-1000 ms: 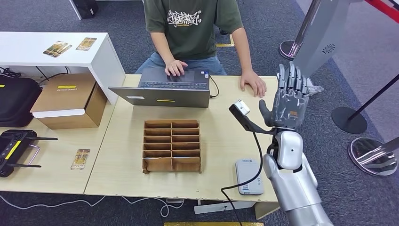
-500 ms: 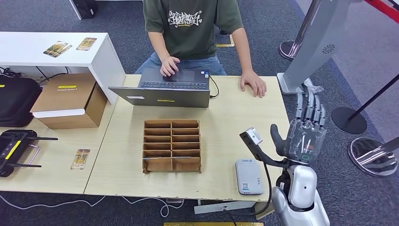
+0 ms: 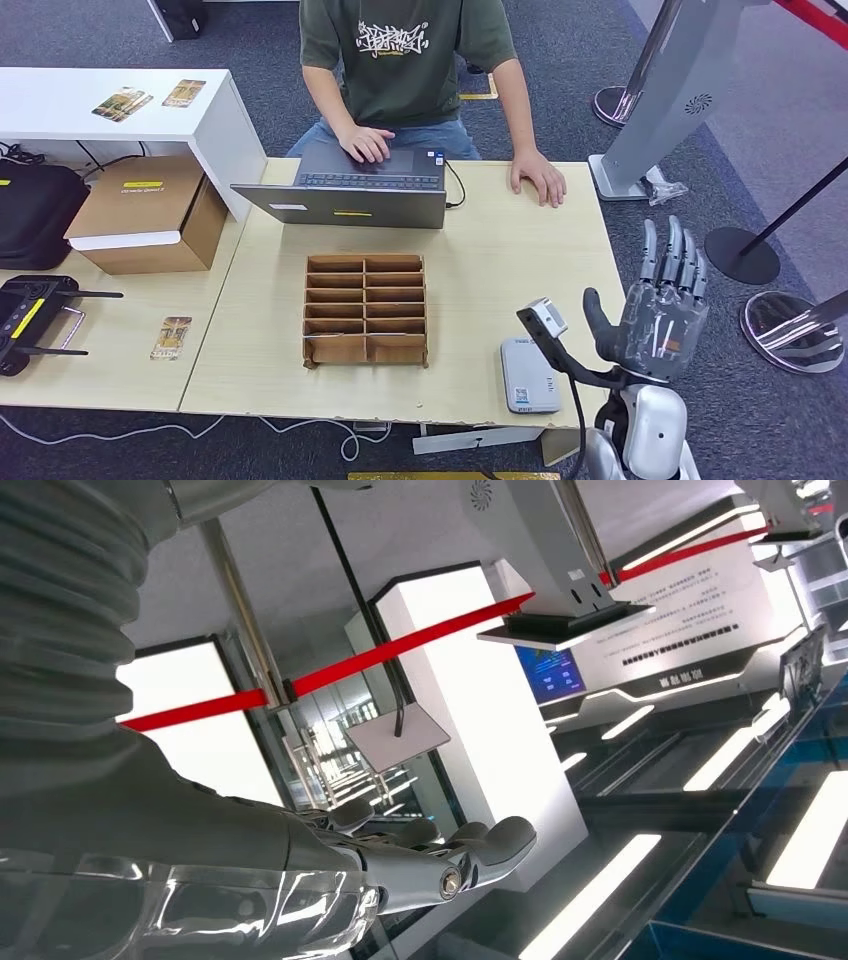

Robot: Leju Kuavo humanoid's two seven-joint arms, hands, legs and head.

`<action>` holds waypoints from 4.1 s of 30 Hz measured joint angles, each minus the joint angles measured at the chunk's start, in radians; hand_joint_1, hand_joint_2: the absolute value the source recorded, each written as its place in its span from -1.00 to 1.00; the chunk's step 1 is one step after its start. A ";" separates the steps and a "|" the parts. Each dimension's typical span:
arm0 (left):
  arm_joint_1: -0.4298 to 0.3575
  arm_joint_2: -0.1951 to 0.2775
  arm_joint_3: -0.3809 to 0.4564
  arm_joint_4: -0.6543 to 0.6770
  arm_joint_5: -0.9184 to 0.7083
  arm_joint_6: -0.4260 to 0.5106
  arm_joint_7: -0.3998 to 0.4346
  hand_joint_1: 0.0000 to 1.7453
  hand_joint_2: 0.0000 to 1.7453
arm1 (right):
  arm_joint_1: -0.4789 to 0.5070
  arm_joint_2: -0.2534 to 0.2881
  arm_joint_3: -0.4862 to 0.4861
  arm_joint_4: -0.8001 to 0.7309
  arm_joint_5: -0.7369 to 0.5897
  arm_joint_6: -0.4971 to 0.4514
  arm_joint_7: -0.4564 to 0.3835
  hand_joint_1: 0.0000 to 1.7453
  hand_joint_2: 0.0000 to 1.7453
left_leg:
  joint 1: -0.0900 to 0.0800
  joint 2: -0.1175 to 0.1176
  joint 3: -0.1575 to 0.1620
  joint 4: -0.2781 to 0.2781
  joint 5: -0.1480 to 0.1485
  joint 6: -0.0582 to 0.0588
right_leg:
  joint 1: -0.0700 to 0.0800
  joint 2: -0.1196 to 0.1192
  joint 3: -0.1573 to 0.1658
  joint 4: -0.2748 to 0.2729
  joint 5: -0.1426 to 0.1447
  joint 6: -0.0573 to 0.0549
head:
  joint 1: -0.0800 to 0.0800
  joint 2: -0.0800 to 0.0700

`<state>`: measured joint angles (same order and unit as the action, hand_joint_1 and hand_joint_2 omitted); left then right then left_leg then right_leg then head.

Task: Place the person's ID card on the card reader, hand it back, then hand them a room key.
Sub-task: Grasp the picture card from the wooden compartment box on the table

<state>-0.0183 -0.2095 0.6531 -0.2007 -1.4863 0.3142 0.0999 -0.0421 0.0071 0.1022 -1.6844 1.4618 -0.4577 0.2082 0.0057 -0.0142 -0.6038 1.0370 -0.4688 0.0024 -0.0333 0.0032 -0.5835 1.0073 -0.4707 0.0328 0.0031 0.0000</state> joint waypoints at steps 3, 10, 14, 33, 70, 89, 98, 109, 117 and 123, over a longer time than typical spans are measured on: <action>0.000 -0.003 0.010 -0.006 0.006 0.000 0.000 -1.00 -1.00 | 0.050 0.010 0.000 -0.036 0.004 0.000 -0.002 -1.00 1.00 | 0.000 0.000 0.000 0.000 0.000 0.000 | 0.000 0.000 0.000 0.000 0.000 0.000 | 0.000 0.000; 0.001 -0.009 0.028 -0.016 0.008 0.000 0.001 -1.00 -1.00 | 0.140 0.040 0.000 -0.089 0.012 0.027 -0.003 -1.00 1.00 | 0.000 0.000 0.000 0.000 -0.001 0.001 | 0.000 -0.001 0.000 0.000 -0.001 0.001 | 0.000 0.000; 0.004 -0.014 0.034 -0.021 0.006 -0.002 0.002 -1.00 -1.00 | 0.196 0.062 0.006 -0.110 0.011 0.038 -0.002 -1.00 1.00 | 0.000 0.000 0.000 0.000 -0.002 0.001 | 0.000 0.000 0.000 0.000 -0.001 0.001 | 0.000 0.000; 0.011 -0.023 0.068 -0.033 0.005 -0.009 0.002 -1.00 -1.00 | 0.272 0.118 0.047 -0.135 -0.037 0.060 -0.024 -1.00 1.00 | 0.000 0.000 0.000 0.000 -0.002 0.001 | 0.000 0.000 0.000 0.000 -0.002 0.000 | 0.000 0.000; 0.012 -0.037 0.107 -0.037 -0.021 -0.018 -0.010 -1.00 -1.00 | 0.182 0.140 0.182 0.136 -0.114 -0.046 -0.127 -1.00 1.00 | 0.000 0.000 0.000 0.000 -0.002 0.001 | 0.000 0.000 0.000 0.000 -0.002 0.000 | 0.000 0.000; 0.011 -0.036 0.107 -0.042 -0.062 -0.021 -0.011 -1.00 -1.00 | 0.180 0.141 0.191 0.142 -0.094 -0.061 -0.127 -1.00 1.00 | 0.000 0.000 0.000 0.000 -0.002 0.001 | 0.000 0.000 0.000 0.000 -0.002 0.000 | 0.000 0.000; 0.010 -0.036 0.106 -0.042 -0.063 -0.018 -0.020 -1.00 -1.00 | 0.107 0.141 0.242 0.238 -0.092 -0.063 -0.186 -1.00 1.00 | 0.000 0.000 0.000 0.000 -0.002 0.001 | 0.000 0.000 0.001 0.000 -0.002 0.000 | 0.000 0.000; 0.009 -0.036 0.098 -0.042 -0.063 -0.014 -0.020 -1.00 -1.00 | 0.060 0.150 0.257 0.334 -0.112 -0.072 -0.202 -1.00 1.00 | 0.000 0.000 0.000 0.000 -0.002 0.001 | 0.000 0.000 0.000 0.000 -0.002 0.000 | 0.000 0.000; 0.009 -0.037 0.096 -0.042 -0.063 -0.005 -0.019 -1.00 -1.00 | 0.048 0.165 0.261 0.367 -0.116 -0.078 -0.180 -1.00 1.00 | 0.000 0.000 0.000 0.000 -0.002 0.001 | 0.000 0.000 0.000 0.000 -0.002 0.000 | 0.000 0.000; 0.008 -0.038 0.096 -0.042 -0.060 0.000 -0.027 -1.00 -1.00 | 0.032 0.167 0.294 0.383 -0.019 -0.078 -0.126 -1.00 1.00 | 0.000 0.000 0.000 0.000 -0.002 0.001 | 0.000 0.000 0.000 0.000 -0.002 0.000 | 0.000 0.000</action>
<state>-0.0100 -0.2472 0.7491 -0.2430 -1.5461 0.3145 0.0728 -0.0100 0.1739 0.3964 -1.3017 1.4424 -0.5354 0.0823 0.0056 -0.0139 -0.6037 1.0368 -0.4705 0.0036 -0.0333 0.0032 -0.5831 1.0072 -0.4727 0.0330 0.0033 0.0000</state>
